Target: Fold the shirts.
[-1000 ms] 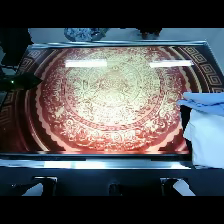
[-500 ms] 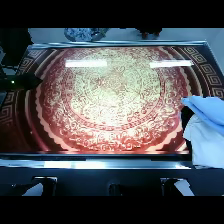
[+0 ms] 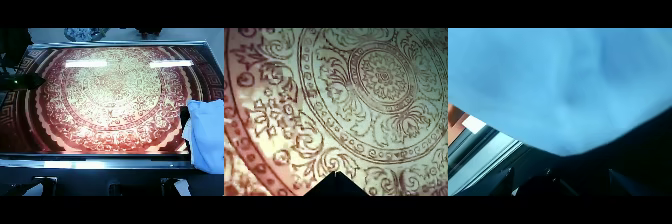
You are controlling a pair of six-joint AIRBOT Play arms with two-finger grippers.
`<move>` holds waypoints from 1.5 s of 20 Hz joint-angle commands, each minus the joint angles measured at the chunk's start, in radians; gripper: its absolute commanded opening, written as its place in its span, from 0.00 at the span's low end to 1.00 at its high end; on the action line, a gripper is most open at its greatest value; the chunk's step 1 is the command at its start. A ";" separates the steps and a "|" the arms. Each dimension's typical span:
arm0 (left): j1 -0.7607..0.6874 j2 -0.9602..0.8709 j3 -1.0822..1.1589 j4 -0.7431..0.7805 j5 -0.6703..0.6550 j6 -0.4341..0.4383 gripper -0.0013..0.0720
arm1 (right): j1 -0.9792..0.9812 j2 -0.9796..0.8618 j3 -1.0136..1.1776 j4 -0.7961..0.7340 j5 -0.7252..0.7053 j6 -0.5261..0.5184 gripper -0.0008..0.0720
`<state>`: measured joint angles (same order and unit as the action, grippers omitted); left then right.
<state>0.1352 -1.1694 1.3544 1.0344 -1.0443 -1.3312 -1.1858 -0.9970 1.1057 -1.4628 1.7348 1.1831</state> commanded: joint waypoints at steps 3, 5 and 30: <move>-0.009 0.003 0.062 -0.039 -0.004 0.000 0.06 | 0.005 0.004 0.205 0.025 -0.273 -0.080 0.92; -0.031 0.000 0.144 0.017 0.045 0.000 0.06 | 0.092 0.002 0.381 0.048 -0.462 -0.102 0.92; -0.257 -0.076 -0.122 0.544 -0.233 -0.372 0.98 | 1.370 -0.381 0.298 -0.050 -0.242 0.060 0.95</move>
<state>-0.1215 -1.2476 1.2366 1.5776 -1.2793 -1.7016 0.1768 -1.3762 1.4044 -1.5070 1.4914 1.2419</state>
